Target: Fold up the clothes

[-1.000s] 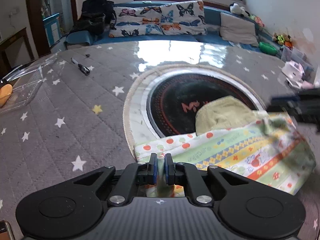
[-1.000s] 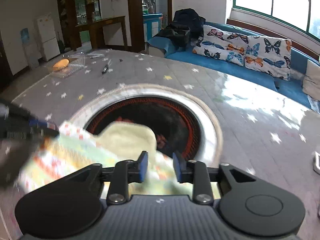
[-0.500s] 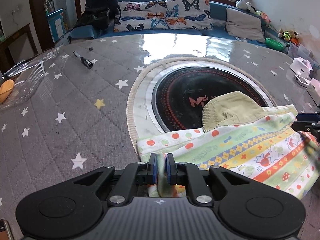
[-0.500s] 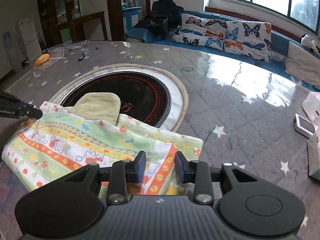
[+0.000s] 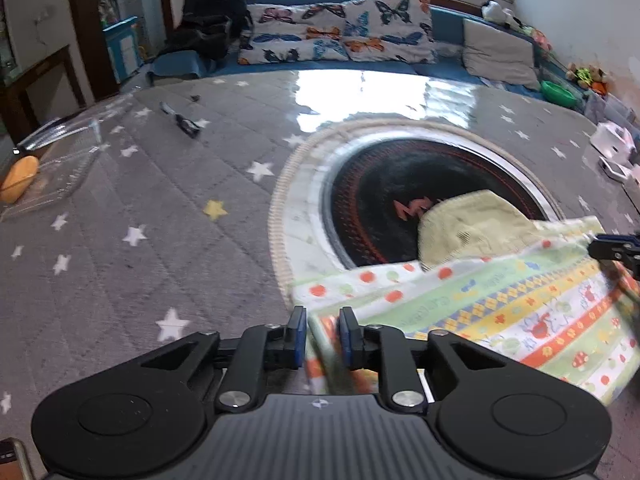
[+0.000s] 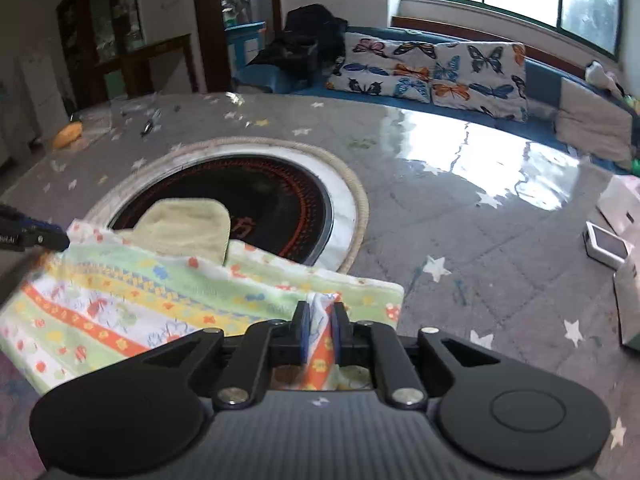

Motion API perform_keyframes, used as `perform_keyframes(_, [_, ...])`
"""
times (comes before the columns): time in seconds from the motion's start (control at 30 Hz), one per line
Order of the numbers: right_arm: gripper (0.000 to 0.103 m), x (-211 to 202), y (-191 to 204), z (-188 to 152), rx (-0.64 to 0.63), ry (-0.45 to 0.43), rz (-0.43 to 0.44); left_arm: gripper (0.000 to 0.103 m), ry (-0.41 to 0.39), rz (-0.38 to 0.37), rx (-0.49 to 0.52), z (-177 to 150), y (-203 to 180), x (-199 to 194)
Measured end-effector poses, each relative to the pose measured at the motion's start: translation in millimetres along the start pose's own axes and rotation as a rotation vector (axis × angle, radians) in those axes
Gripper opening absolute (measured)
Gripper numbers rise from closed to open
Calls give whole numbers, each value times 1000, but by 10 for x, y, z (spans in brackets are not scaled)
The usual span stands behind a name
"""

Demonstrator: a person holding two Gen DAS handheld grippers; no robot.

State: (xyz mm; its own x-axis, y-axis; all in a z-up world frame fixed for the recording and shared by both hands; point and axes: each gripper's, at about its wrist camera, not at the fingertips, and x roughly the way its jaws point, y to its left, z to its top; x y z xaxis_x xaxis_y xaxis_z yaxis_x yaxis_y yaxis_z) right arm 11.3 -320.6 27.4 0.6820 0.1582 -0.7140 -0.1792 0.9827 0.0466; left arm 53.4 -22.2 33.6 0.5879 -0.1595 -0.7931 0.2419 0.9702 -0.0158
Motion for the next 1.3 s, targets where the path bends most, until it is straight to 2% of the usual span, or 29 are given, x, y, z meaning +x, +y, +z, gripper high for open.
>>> perform_keyframes(0.1, [11, -76, 120, 43, -52, -36, 15, 27, -20, 51, -5, 29, 66, -41])
perform_keyframes(0.17, [13, -114, 227, 94, -73, -50, 54, 26, -26, 52, -27, 44, 96, -71])
perform_keyframes(0.27, [13, -86, 405, 170, -108, -41, 135, 26, -40, 17, -45, 47, 59, -142])
perform_keyframes(0.4, [14, 73, 637, 229, -162, -7, 178, 26, -42, -73, -15, 32, -188, -188])
perform_keyframes(0.53, [15, 277, 748, 247, -158, 16, 172, 26, -20, -142, -5, 71, -416, -83])
perform_keyframes(0.73, [15, 379, 753, 228, -139, 38, 176, 26, 23, -158, -5, 121, -600, 207])
perform_keyframes(0.8, [16, 349, 756, 229, -147, 35, 174, 26, 28, -161, -15, 133, -596, 259])
perform_keyframes(0.9, [24, 222, 799, 213, -173, 29, 200, 28, 26, -166, -26, 147, -563, 266])
perform_keyframes(1.1, [25, -6, 1013, 82, -267, 45, 253, 26, 13, -157, -13, 130, -562, 190])
perform_keyframes(1.3, [30, -202, 1244, -99, -323, 53, 289, 26, -40, -208, -24, -43, -582, -199])
